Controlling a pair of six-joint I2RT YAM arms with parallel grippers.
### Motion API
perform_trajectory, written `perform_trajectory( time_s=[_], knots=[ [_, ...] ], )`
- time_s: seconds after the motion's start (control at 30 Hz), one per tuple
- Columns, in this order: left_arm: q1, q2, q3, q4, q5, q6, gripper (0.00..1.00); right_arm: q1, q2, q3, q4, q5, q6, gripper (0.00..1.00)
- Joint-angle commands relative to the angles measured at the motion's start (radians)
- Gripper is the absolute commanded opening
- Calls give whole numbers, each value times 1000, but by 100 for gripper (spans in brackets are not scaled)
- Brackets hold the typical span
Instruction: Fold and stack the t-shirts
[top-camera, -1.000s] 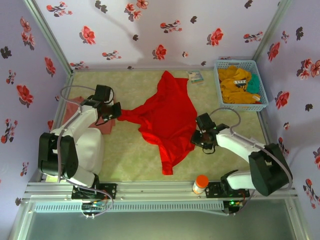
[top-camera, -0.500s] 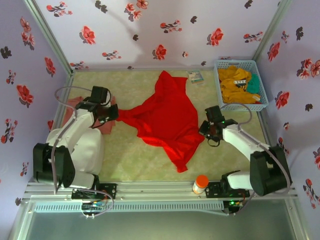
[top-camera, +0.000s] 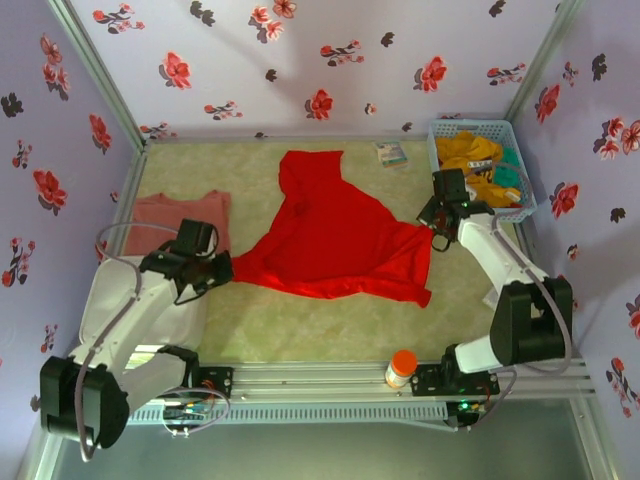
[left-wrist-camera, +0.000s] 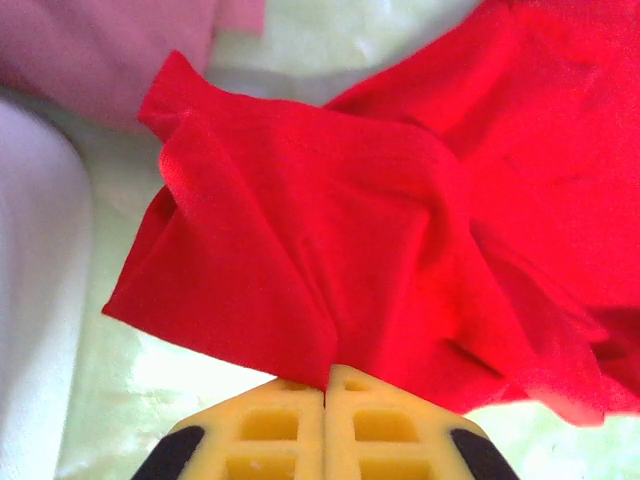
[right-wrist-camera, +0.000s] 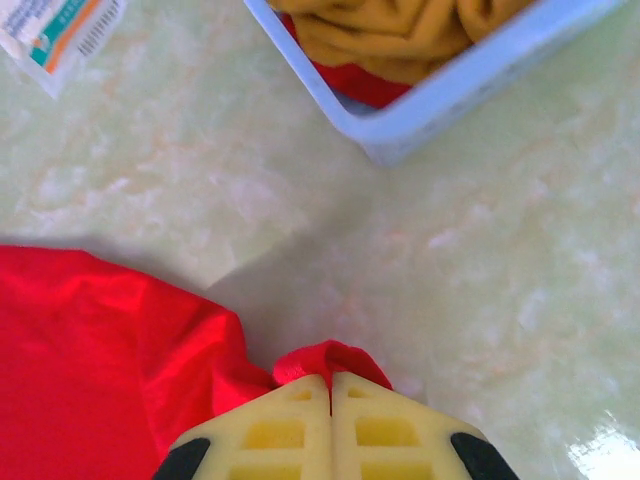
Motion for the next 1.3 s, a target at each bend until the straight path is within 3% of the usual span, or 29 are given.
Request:
perform_trajectory(
  time_s=[0.0, 0.13, 0.27, 0.33, 0.4, 0.5, 0.57, 0.8, 0.93, 1.07, 1.27],
  knots=[
    [-80, -62, -53, 22, -14, -166, 4, -6, 70, 95, 22, 18, -37, 0],
    [-154, -86, -91, 27, -46, -214, 6, -7, 169, 174, -13, 22, -69, 0],
    [-159, -62, -74, -13, -46, -165, 26, -7, 202, 183, -19, 14, -101, 4],
    [-158, -35, -34, -42, -46, -99, 39, -7, 196, 179, -16, 5, -126, 20],
    [-151, 12, 31, -80, -57, -20, 51, -7, 184, 174, -11, -24, -159, 43],
    [-146, 111, 150, -87, -46, 102, 55, -7, 152, 163, -6, -73, -193, 77],
    [-145, 200, 237, -84, -35, 181, 55, -3, 127, 154, -8, -91, -201, 87],
    [-165, 503, 468, 9, -25, 414, 41, 24, -1, 40, -42, -148, -181, 90],
    [-199, 672, 583, 5, -79, 534, 41, 32, -82, -63, -33, -201, -161, 90],
    [-199, 808, 653, 7, -100, 550, 47, 47, -128, -144, -45, -236, -134, 89],
    [-201, 894, 667, 79, -127, 520, 50, 78, -144, -283, 17, -250, -86, 86]
  ],
)
